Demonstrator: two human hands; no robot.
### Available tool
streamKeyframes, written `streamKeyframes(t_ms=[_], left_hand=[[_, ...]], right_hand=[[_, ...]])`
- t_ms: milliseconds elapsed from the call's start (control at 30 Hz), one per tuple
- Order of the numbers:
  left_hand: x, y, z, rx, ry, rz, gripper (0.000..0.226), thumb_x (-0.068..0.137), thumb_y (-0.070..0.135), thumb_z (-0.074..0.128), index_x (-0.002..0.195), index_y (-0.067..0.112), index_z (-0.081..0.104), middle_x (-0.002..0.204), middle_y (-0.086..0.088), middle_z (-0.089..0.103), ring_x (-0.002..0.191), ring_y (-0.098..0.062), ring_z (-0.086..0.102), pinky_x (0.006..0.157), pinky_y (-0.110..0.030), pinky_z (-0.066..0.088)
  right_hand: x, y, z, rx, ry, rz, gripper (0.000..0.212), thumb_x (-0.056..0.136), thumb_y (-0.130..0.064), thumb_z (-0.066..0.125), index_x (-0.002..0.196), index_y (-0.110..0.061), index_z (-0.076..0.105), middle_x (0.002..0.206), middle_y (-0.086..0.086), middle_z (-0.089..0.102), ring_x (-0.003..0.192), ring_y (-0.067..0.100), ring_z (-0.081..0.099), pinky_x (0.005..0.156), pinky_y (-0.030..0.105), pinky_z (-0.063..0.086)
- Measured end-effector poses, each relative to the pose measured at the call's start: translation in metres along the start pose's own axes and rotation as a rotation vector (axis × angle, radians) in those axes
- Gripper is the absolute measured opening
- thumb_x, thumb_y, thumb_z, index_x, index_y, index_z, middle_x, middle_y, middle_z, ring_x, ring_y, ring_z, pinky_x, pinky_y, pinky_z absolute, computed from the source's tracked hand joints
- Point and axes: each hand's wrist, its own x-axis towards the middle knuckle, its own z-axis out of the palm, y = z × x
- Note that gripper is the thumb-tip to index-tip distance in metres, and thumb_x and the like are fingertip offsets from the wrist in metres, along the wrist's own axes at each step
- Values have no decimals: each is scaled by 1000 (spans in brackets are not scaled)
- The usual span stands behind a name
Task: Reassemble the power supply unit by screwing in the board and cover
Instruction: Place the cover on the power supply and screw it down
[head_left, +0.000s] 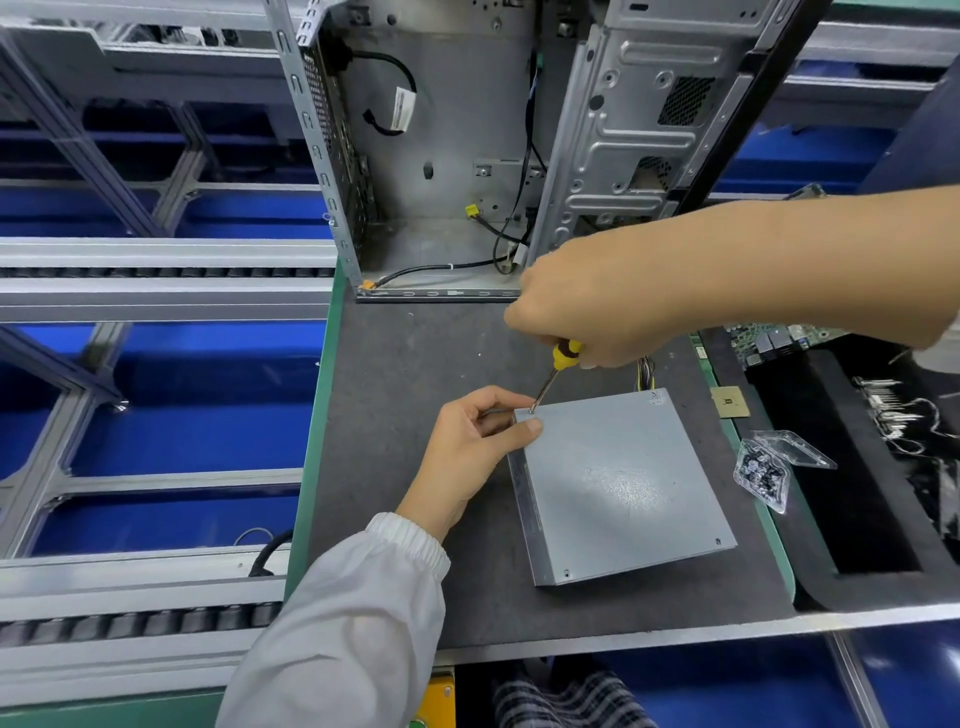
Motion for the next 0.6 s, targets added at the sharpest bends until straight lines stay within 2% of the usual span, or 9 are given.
streamKeyframes(t_ms=[67,133,200,267,300,367,433,533,600], left_hand=[[0,0,0,-11,0,3,17,84,1,72,97,12,70,101,-7,75,97,-23,72,85,-31,58],[-1,0,1,-8,-5,7,17,85,1,72,97,12,70,101,-7,75,96,-23,72,86,-32,58],[-2,0,1,17,-5,26,19,85,2,72,99,15,70,103,-6,75,97,-23,72,87,-33,58],[-2,1,2,49,2,55,22,85,2,72,99,18,69,106,-5,73,97,-24,71,87,-32,57],[-2,1,2,58,8,59,22,85,2,72,98,18,69,106,-6,73,97,-23,71,86,-32,57],[-2,1,2,56,16,51,20,84,2,73,95,19,69,104,-7,73,95,-22,71,84,-33,58],[-1,1,2,55,12,54,19,84,1,73,94,17,69,102,-8,73,94,-22,72,83,-32,58],[-1,0,2,57,5,74,18,84,-1,72,95,14,71,101,-11,73,92,-22,72,82,-31,58],[-1,0,1,57,8,73,20,84,0,72,96,16,71,102,-10,73,94,-22,71,85,-32,58]], right_hand=[[0,-1,-2,-14,98,21,41,91,-33,55,64,-15,30,67,4,43,53,19,38,48,26,32],[3,-3,0,-80,127,45,46,99,-40,40,65,-13,23,61,2,33,56,24,39,54,29,36],[5,-2,3,-54,73,84,48,97,-51,36,69,-13,32,62,2,38,54,20,39,53,30,36],[3,0,5,44,-46,111,55,85,-67,46,82,-12,46,68,2,49,56,15,43,50,29,36],[2,0,6,72,-90,95,55,79,-67,55,88,-14,48,74,2,52,58,13,44,48,28,34],[0,1,6,32,-100,25,40,79,-47,68,92,-16,48,87,4,56,62,14,45,48,27,33],[-2,2,5,-23,-41,26,22,81,-32,66,81,-17,49,84,6,56,63,19,47,49,29,35],[-4,3,0,-174,76,74,48,93,-46,51,63,-15,28,60,1,33,53,22,36,48,29,32],[-2,2,4,-195,102,62,45,96,-51,37,72,-13,35,58,0,29,51,21,32,47,28,29]])
